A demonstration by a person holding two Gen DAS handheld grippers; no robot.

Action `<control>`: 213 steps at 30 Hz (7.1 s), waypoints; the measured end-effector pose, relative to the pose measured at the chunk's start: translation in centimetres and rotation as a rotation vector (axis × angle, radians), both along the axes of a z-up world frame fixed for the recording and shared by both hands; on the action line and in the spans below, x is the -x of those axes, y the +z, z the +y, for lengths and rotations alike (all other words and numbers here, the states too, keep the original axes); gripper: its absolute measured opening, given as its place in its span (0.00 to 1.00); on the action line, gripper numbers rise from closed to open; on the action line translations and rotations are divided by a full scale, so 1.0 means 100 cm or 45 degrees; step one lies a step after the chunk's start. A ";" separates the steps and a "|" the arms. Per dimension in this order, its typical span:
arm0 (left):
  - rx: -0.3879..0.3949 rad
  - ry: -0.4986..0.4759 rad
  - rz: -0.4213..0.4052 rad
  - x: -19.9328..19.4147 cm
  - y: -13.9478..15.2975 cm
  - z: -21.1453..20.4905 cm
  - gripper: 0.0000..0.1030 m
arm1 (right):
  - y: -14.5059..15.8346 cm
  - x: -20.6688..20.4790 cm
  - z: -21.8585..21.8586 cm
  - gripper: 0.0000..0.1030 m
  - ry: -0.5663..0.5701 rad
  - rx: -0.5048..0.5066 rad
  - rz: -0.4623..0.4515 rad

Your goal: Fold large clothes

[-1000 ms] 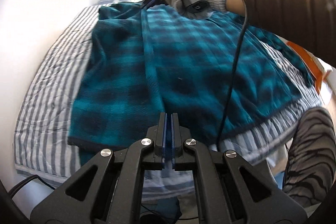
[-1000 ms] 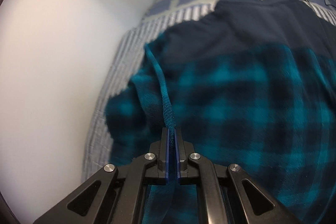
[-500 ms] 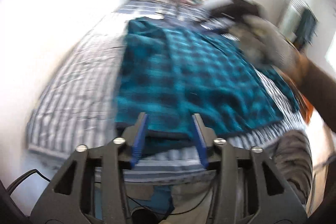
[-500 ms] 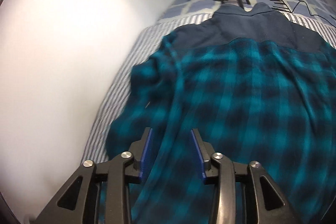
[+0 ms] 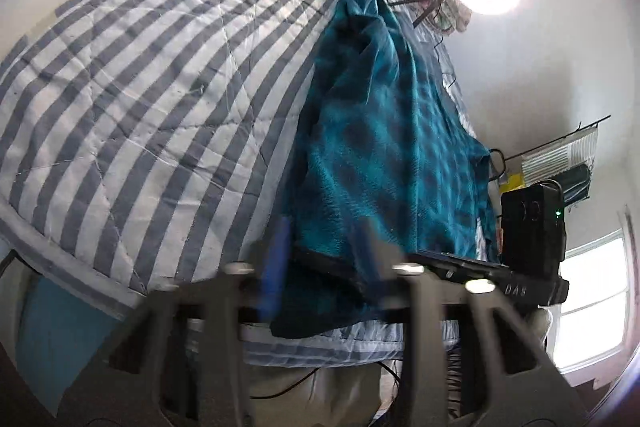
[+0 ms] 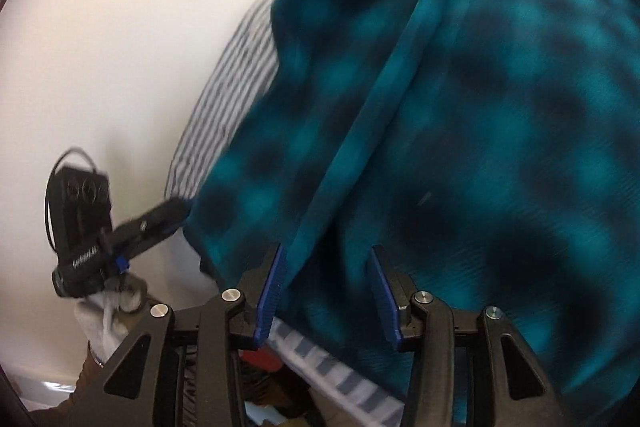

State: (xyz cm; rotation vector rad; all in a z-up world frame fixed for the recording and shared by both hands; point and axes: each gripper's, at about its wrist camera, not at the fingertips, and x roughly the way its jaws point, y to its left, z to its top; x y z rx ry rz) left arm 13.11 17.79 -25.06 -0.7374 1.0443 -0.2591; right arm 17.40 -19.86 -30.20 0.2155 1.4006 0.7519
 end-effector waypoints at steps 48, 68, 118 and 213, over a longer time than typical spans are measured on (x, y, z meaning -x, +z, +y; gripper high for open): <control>-0.112 -0.026 -0.164 0.033 0.006 -0.036 0.10 | 0.034 -0.048 0.059 0.36 -0.003 0.329 -0.473; -0.210 -0.136 -0.276 0.022 0.031 -0.073 0.10 | 0.031 -0.169 0.153 0.72 -0.089 0.620 -0.394; -0.694 -0.648 -0.413 0.011 0.039 -0.266 0.09 | -0.008 -0.172 -0.127 0.07 -0.640 -0.170 -0.150; -0.371 -0.718 -0.461 -0.028 0.064 -0.283 0.68 | 0.014 0.175 -0.586 0.60 -1.956 -0.099 -0.112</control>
